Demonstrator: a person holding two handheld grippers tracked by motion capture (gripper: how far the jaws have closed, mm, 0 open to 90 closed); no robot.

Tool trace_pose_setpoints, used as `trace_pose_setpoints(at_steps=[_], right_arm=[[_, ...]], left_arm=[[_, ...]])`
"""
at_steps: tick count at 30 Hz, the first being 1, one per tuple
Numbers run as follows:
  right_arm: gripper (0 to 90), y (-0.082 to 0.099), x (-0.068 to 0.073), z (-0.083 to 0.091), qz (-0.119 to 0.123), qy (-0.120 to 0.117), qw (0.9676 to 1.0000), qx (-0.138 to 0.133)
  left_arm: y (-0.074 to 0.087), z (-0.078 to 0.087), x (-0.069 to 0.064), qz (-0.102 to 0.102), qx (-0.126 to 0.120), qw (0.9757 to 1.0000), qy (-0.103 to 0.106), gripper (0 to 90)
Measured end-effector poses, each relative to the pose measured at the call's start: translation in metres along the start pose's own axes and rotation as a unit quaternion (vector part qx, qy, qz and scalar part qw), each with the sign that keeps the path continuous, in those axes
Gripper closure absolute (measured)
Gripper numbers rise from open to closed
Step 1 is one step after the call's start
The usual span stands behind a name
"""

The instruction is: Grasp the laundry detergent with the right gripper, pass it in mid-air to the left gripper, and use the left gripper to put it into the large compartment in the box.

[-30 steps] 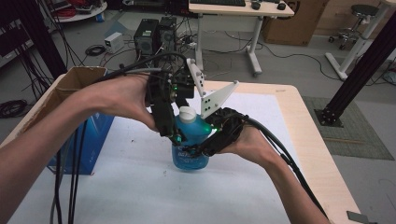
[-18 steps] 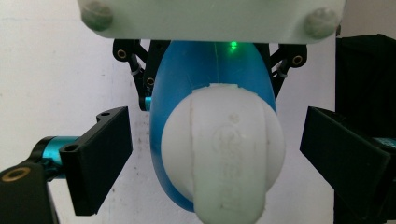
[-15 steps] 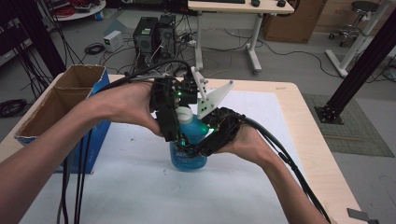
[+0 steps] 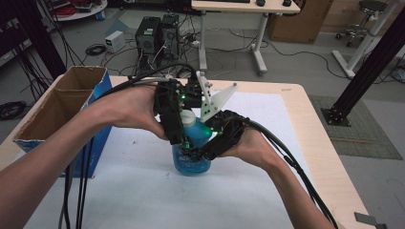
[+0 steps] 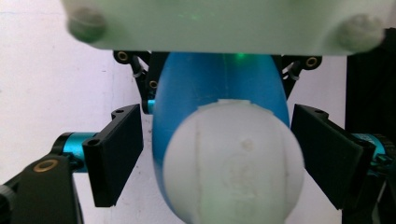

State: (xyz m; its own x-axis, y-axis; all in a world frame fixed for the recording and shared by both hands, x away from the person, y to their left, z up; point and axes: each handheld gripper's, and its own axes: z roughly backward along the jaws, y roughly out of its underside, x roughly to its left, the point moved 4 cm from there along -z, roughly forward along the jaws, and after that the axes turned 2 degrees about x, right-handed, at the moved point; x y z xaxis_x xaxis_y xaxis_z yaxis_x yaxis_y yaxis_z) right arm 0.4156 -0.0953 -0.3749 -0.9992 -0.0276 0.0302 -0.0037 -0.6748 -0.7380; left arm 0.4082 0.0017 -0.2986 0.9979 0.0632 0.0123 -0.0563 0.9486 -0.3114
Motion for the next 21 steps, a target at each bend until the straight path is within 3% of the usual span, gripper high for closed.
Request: trace_pose_setpoints(at_steps=[21], right_arm=[[44.6,0.0003,0.0010,-0.0034,-0.002,-0.005,1.0000,-0.001]], left_arm=[[0.0007,-0.0027,-0.0027,-0.006,0.007,1.0000,-0.002,29.0]])
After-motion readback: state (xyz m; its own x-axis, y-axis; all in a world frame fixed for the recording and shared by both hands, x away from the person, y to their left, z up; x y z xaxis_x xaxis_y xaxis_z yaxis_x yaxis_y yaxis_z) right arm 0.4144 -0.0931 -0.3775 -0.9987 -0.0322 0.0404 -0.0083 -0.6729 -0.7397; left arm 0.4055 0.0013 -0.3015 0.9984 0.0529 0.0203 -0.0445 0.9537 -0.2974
